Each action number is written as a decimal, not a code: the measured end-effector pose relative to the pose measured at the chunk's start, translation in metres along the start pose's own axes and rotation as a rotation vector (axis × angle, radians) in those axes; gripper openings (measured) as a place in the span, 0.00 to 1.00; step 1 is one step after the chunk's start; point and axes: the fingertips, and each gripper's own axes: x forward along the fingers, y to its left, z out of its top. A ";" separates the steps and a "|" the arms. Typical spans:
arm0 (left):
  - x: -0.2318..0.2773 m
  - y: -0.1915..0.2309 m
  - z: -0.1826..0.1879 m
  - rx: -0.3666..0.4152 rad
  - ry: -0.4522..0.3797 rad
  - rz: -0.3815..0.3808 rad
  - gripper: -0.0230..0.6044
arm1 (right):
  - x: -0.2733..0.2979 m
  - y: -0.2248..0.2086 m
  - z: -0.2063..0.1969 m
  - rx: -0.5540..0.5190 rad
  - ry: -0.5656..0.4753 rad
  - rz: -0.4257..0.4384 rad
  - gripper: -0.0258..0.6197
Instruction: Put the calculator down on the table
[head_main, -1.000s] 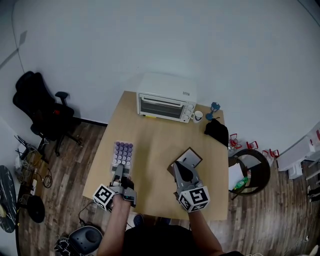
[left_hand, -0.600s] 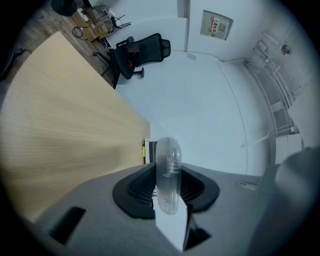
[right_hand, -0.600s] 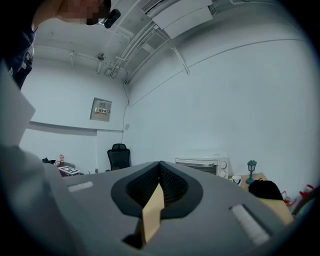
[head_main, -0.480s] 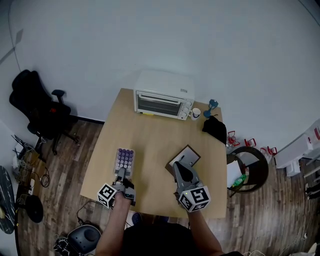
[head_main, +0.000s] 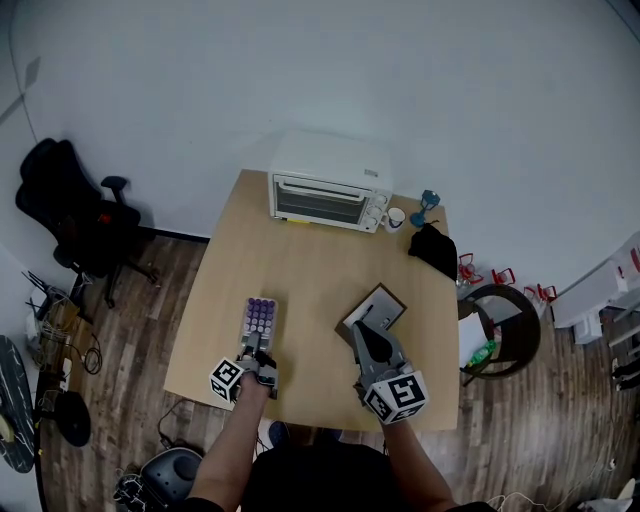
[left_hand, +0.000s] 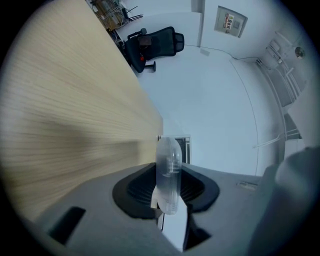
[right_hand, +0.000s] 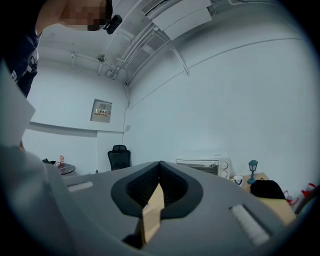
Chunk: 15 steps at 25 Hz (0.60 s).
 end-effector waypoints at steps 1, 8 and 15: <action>0.003 0.006 0.000 0.005 0.008 0.009 0.20 | 0.000 0.001 0.000 0.000 -0.001 0.002 0.05; 0.011 0.045 -0.003 0.004 0.043 0.115 0.20 | -0.005 -0.003 -0.005 -0.015 0.003 -0.001 0.05; 0.011 0.075 -0.009 -0.050 0.046 0.207 0.20 | -0.008 -0.009 -0.008 -0.019 0.008 -0.020 0.05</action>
